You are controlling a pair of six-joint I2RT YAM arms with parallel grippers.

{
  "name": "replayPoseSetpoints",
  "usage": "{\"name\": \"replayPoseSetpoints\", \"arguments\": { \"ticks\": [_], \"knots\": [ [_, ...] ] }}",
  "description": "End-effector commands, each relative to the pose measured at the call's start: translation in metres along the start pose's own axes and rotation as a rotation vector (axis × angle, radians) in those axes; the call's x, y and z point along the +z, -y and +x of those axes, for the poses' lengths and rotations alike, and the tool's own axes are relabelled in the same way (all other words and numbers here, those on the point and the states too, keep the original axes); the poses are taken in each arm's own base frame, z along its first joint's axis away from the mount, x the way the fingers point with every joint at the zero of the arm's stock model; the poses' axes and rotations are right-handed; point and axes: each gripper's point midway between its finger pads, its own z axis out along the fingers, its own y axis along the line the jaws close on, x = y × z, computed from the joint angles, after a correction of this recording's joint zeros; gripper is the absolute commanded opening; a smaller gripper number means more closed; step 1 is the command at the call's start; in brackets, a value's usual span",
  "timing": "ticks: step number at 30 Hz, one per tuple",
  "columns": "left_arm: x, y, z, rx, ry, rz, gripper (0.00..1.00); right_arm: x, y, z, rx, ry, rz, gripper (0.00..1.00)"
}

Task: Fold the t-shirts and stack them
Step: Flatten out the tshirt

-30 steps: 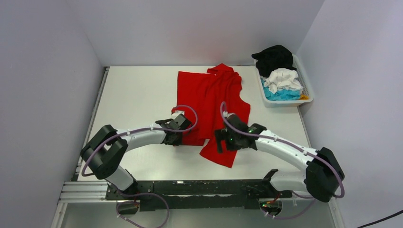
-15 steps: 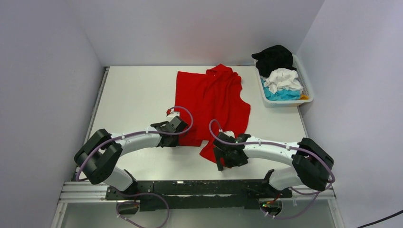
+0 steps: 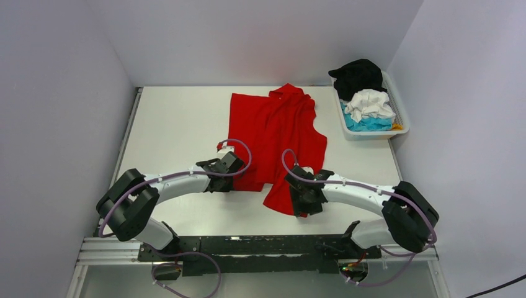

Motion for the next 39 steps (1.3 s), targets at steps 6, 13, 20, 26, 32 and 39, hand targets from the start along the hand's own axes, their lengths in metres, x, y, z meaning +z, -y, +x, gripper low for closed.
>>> {"name": "replayPoseSetpoints", "arguments": {
  "ticks": [6, 13, 20, 26, 32, 39],
  "knots": [
    [0.003, -0.028, 0.016, -0.026, -0.040, -0.078, 0.00, 0.018, 0.022, 0.000, 0.042, 0.017, 0.109, 0.16],
    [0.006, -0.040, -0.033, -0.154, 0.080, -0.062, 0.00, 0.002, 0.025, -0.094, 0.191, 0.217, -0.008, 0.00],
    [-0.050, -0.056, -0.151, -0.277, 0.372, -0.054, 0.00, -0.085, 0.059, -0.224, 0.370, 0.588, -0.092, 0.00],
    [-0.148, -0.082, -0.226, -0.284, 0.673, -0.089, 0.00, -0.187, 0.081, -0.278, 0.412, 0.875, -0.153, 0.00],
    [-0.267, -0.106, -0.267, -0.316, 0.971, -0.032, 0.00, -0.300, 0.090, -0.293, 0.359, 1.131, -0.190, 0.00],
    [-0.408, -0.135, -0.283, -0.293, 1.240, 0.037, 0.00, -0.430, 0.091, -0.271, 0.268, 1.377, -0.209, 0.00]
  ]
}}
